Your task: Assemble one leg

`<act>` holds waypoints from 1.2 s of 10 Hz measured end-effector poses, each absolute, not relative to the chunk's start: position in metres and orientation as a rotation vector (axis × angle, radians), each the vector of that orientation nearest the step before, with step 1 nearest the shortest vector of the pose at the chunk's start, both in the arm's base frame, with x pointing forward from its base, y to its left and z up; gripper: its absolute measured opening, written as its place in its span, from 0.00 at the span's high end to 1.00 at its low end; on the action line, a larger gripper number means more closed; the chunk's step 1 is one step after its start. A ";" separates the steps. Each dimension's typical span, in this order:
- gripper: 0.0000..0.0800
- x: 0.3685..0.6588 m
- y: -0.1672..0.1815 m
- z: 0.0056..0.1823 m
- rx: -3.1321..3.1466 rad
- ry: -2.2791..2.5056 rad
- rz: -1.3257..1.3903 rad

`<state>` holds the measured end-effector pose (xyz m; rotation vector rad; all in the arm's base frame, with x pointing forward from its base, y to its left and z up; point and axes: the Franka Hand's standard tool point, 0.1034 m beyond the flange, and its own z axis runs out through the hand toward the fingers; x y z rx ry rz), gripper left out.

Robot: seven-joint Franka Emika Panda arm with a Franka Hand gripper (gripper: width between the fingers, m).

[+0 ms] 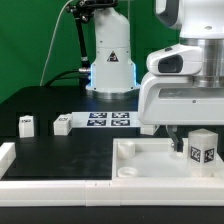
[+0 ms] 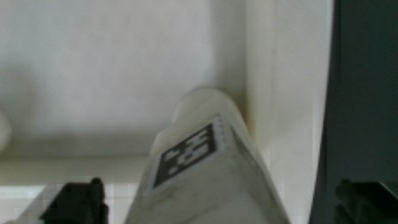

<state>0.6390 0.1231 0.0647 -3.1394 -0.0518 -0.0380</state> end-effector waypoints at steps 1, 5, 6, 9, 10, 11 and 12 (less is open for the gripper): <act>0.19 0.639 0.122 0.065 -3.140 -0.152 -0.038; 0.34 0.640 0.117 0.065 -3.107 -0.581 -0.036; 0.34 0.640 0.117 0.064 -3.107 -0.577 -0.036; 0.64 0.640 0.117 0.064 -3.120 -0.486 -0.037; 0.64 0.640 0.118 0.064 -3.135 -0.350 -0.037; 0.64 0.640 0.117 0.064 -3.148 -0.195 -0.038; 0.64 0.640 0.117 0.064 -3.151 -0.103 -0.038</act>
Offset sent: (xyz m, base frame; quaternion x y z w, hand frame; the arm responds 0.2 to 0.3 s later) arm 0.0018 -0.0005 0.0027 0.0009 -0.0011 -0.2341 0.9722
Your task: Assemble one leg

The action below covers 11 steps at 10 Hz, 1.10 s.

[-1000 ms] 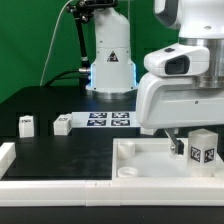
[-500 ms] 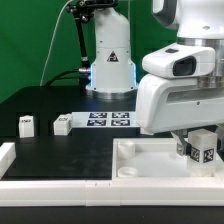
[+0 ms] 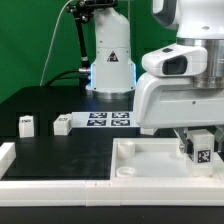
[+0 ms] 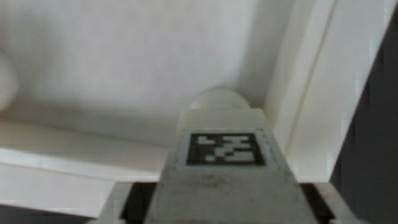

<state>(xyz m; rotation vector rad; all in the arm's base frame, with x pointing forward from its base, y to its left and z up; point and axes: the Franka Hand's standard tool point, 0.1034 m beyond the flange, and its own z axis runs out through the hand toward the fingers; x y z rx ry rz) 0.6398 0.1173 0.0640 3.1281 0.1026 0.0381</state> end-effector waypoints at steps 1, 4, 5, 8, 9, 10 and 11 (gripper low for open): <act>0.64 0.639 0.118 0.064 3.128 -0.155 0.038; 0.64 0.638 0.120 0.063 3.059 -0.653 0.043; 0.64 0.638 0.117 0.063 3.021 -0.775 0.048; 0.62 0.635 0.105 0.064 2.899 -1.042 0.053; 0.62 0.635 0.099 0.065 2.858 -1.111 0.053; 0.62 0.634 0.096 0.065 2.833 -1.150 0.054; 0.62 0.634 0.097 0.064 2.793 -1.259 0.054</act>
Offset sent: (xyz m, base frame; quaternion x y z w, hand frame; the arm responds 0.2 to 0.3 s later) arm -0.0048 0.0023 0.0014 -0.0161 0.0111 0.2216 0.9749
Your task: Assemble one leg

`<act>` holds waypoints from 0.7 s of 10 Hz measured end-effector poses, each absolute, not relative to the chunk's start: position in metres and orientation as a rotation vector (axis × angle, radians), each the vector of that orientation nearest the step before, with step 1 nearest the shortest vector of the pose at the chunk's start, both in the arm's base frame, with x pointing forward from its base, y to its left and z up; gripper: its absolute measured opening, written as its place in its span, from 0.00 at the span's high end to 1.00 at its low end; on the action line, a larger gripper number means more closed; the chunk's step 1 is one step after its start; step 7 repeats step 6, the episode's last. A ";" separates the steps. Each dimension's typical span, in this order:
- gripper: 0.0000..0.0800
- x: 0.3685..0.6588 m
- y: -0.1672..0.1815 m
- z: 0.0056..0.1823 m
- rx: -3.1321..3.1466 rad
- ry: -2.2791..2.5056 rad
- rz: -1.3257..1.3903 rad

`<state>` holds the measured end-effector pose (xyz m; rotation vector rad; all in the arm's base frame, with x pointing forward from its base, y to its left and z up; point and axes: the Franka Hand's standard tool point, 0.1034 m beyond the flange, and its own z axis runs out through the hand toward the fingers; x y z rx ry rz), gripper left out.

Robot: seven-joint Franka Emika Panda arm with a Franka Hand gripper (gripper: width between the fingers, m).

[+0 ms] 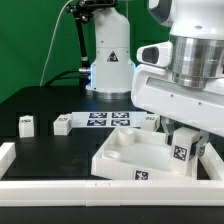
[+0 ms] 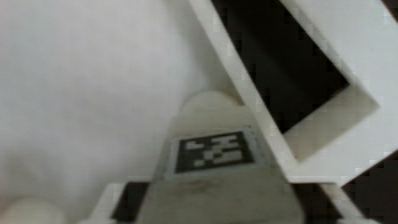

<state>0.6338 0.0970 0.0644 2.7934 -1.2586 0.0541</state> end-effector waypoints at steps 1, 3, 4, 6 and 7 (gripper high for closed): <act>0.45 0.634 0.097 0.064 2.796 -1.254 0.054; 0.29 0.634 0.097 0.064 2.797 -1.251 0.054; 0.21 0.634 0.097 0.064 2.797 -1.251 0.054; 0.19 0.634 0.097 0.064 2.797 -1.251 0.054; 0.19 0.634 0.097 0.064 2.797 -1.251 0.054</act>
Offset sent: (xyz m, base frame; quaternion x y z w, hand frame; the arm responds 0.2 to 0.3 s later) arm 0.0000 0.0000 0.0000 0.0000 0.0000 0.0000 1.0000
